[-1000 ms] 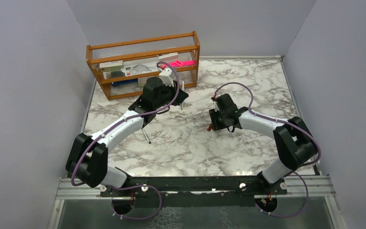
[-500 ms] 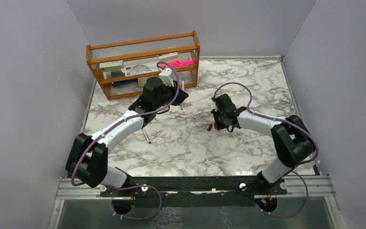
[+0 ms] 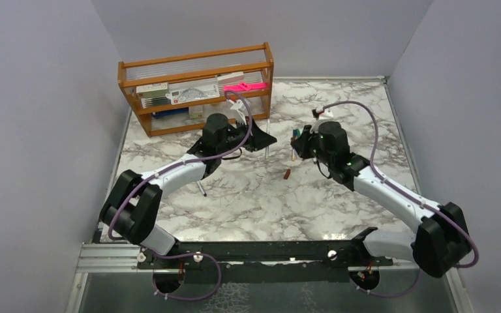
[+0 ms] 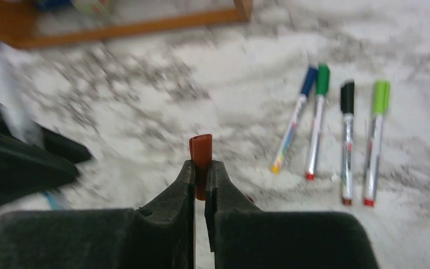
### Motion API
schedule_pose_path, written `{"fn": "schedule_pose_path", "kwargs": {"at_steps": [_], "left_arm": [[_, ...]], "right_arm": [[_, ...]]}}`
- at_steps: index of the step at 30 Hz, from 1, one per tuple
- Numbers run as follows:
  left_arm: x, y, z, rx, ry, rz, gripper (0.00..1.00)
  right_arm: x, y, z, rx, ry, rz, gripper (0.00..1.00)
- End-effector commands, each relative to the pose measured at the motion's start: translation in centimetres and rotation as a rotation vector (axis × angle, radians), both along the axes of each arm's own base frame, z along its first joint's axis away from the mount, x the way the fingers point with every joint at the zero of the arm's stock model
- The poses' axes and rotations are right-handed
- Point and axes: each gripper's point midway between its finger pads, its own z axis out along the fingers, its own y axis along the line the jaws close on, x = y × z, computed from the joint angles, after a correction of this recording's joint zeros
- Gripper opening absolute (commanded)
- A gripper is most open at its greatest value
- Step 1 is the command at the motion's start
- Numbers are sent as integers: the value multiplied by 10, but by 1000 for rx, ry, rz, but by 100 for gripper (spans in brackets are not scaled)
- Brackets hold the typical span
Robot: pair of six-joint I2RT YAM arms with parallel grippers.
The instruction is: Insert the pens into the pen caps
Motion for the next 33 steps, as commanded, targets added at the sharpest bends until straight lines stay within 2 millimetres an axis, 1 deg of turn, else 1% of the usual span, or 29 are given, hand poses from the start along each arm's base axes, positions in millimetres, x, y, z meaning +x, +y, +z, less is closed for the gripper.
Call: {"fn": "schedule_pose_path", "kwargs": {"at_steps": [1, 3, 6, 8, 10, 15, 19, 23, 26, 33], "left_arm": [[-46, -30, 31, -210, -1, -188, 0], [-57, -33, 36, -268, -2, -213, 0], [-71, -37, 46, -341, -17, -261, 0], [-76, -41, 48, -355, -13, -284, 0], [-79, -48, 48, -357, -6, -306, 0], [-86, -59, 49, -363, -2, -334, 0], [-86, -62, 50, -364, -7, -335, 0], [-86, -62, 52, -366, -13, -335, 0], [-84, -62, 53, -368, -14, -328, 0], [-80, -64, 47, -362, 5, -316, 0]], "right_arm": [[19, 14, 91, 285, -292, -47, 1], [19, 12, 120, 371, -385, -62, 1], [16, 12, 150, 453, -468, -57, 1], [12, 16, 165, 495, -502, -27, 1], [8, 20, 174, 524, -516, 3, 1], [1, 26, 185, 557, -524, 50, 1], [-3, 31, 189, 564, -520, 84, 1], [-5, 35, 185, 562, -507, 114, 1], [-11, 38, 184, 565, -504, 144, 1], [-20, 36, 181, 565, -501, 161, 1]]}}
